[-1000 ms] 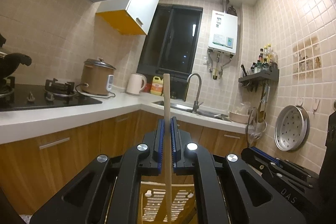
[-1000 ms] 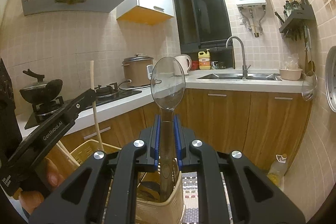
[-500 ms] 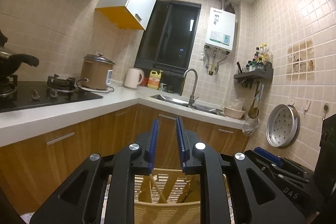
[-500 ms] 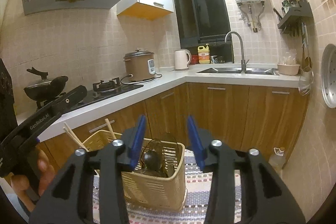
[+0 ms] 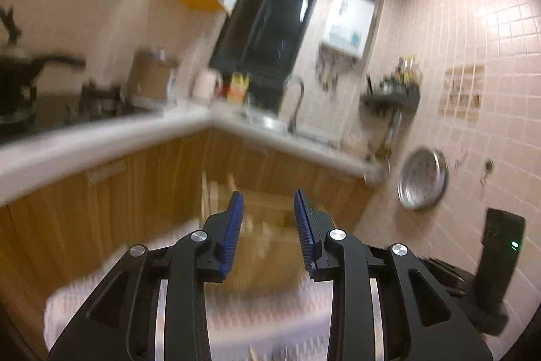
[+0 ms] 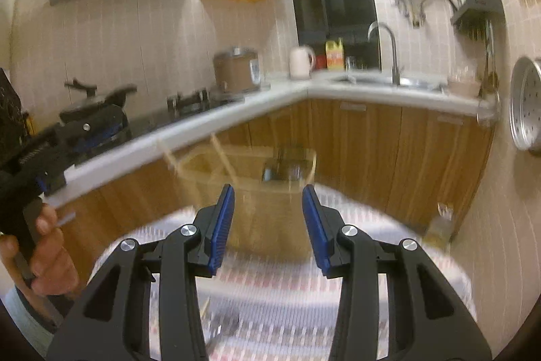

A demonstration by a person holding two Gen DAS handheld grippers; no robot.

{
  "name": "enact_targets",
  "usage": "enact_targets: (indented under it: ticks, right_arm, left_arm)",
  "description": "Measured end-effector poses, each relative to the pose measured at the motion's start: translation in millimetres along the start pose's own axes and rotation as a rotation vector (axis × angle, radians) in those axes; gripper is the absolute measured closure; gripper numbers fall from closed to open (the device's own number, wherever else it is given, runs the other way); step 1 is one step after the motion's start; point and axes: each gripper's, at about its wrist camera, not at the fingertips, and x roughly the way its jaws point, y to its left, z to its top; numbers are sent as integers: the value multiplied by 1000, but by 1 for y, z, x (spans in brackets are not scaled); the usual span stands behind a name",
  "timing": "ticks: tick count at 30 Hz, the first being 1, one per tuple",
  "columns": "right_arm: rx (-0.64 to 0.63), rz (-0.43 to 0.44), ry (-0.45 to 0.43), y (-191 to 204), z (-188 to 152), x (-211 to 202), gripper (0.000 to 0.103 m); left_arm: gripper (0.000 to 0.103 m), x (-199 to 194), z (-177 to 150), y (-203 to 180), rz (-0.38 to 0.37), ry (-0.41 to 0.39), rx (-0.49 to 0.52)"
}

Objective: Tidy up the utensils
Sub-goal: 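Move both tools back down over the last chopstick and clear spoon, then grasp the last wooden chopstick with the left tool while the right tool grasps the last clear spoon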

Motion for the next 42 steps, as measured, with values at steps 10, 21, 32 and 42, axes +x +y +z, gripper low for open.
enact_targets:
  ticks: [10, 21, 32, 42]
  right_arm:
    - [81, 68, 385, 17, -61, 30, 65]
    - [189, 32, 491, 1, -77, 22, 65]
    - [308, 70, 609, -18, -82, 34, 65]
    - [365, 117, 695, -6, -88, 65, 65]
  left_arm:
    - [75, 55, -106, 40, -66, 649, -131]
    - [82, 83, -140, 29, 19, 769, -117]
    - [98, 98, -142, -4, 218, 762, 70]
    - [100, 82, -133, 22, 190, 738, 6]
